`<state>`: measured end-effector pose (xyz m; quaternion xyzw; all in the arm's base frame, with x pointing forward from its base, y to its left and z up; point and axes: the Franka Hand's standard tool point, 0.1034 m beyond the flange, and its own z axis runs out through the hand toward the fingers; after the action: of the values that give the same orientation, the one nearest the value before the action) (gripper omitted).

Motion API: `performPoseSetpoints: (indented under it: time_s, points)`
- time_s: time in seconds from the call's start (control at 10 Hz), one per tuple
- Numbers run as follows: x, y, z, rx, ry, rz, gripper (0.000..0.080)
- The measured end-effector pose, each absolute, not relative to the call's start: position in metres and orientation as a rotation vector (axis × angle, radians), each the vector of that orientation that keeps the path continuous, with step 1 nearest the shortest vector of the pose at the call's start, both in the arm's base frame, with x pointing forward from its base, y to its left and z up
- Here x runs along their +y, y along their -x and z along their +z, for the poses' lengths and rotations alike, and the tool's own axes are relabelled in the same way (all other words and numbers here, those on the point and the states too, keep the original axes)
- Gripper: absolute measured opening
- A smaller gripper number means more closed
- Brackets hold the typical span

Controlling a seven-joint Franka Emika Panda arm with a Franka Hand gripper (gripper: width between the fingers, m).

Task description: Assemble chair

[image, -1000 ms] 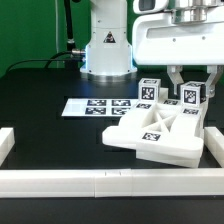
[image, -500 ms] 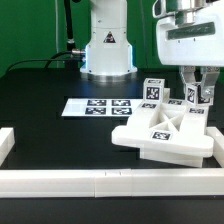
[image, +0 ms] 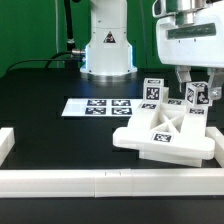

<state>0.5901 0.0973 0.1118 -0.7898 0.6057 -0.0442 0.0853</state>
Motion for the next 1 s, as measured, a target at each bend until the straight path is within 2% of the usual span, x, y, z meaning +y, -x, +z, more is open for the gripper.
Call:
performPoseSetpoints:
  time_s: [0.1,0.3,0.5,1.0]
  points:
    - [0.1017,-0.5909,0.1122,1.664,2.462,-0.147,0.0634]
    - [0.1021,-0.5931,0.1137,1.434,2.607,-0.177,0.0647]
    - [0.1016,-0.5930,0.1135,1.223,2.723,-0.195,0.0649]
    - [0.0994,-0.5898,0.1128,0.347,3.021,-0.203,0.0649]
